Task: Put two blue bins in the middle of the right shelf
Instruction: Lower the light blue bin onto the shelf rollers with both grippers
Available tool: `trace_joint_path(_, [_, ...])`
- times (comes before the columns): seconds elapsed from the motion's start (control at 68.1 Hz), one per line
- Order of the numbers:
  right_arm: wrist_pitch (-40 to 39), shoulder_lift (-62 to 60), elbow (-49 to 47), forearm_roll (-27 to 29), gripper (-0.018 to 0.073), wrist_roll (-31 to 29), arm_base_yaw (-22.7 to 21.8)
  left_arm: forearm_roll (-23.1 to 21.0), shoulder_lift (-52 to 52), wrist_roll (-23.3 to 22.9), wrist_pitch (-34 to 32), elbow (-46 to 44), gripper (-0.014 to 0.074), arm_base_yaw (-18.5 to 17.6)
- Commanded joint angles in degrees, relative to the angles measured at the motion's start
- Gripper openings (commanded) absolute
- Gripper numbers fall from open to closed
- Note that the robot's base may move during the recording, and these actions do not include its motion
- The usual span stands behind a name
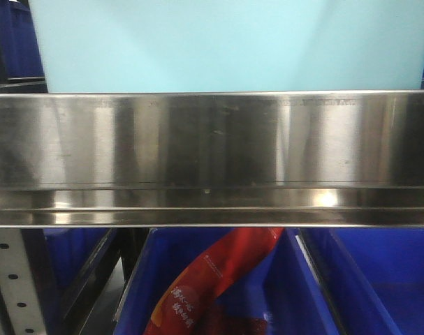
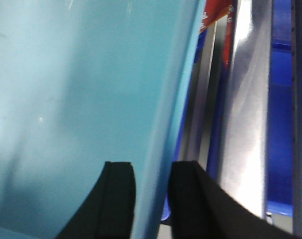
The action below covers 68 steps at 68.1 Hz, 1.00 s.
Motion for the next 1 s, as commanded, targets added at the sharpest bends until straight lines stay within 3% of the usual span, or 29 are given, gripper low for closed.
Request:
trace_joint_path(0.0, [-1.54, 0.05, -0.25, -1.72, 0.0237, 0.36, -0.4, -1.6, -0.97, 0.51, -1.5, -0.56, 0.0276, -0.47])
trace_joint_path(0.118, [-1.54, -0.59, -0.36, -1.72, 0.0481, 0.36, -0.4, -1.6, -1.08, 0.51, -1.39, -0.56, 0.048, -0.47])
trace_joint_path(0.206, [-1.54, -1.32, -1.01, -1.72, 0.0564, 0.36, -0.4, -1.6, -1.81, 0.51, -1.39, -0.56, 0.0575, -0.47])
trace_joint_path(0.352, [-1.54, -4.48, -3.5, -2.05, 0.053, 0.36, -0.4, -1.6, -5.09, 0.51, -1.07, -1.38, 0.0601, -0.47])
trace_joint_path(0.499, [-1.65, -9.11, -5.46, -3.92, 0.0404, 0.36, -0.4, -1.49, -10.83, 0.51, -0.96, -2.37, 0.0582, -0.47])
trace_joint_path(0.632, [-0.38, -14.2, -5.58, -6.03, 0.0179, 0.36, -0.4, 0.72, -17.41, 0.51, -0.82, -2.37, 0.0447, -0.47])
trace_joint_path(0.69, [0.36, -16.02, -5.47, -6.85, 0.0058, 0.36, -0.4, 2.64, -20.13, 0.51, -0.59, -2.37, 0.033, -0.47])
trace_joint_path(0.823, [-0.31, -20.94, -2.31, -9.12, -0.0162, 0.36, -0.4, 7.09, -26.93, 0.05, -0.59, -0.02, -0.0032, 0.16])
trace_joint_path(0.867, [-1.48, -22.51, -0.05, -9.42, -0.0162, 0.36, -0.5, 7.95, -29.28, 0.05, -0.59, 1.2, -0.0111, 0.88])
trace_joint_path(0.984, [-4.73, -27.57, 7.18, -9.53, -0.016, 0.36, -0.5, 11.04, -35.12, -1.34, -1.39, 6.37, -0.0111, 3.37])
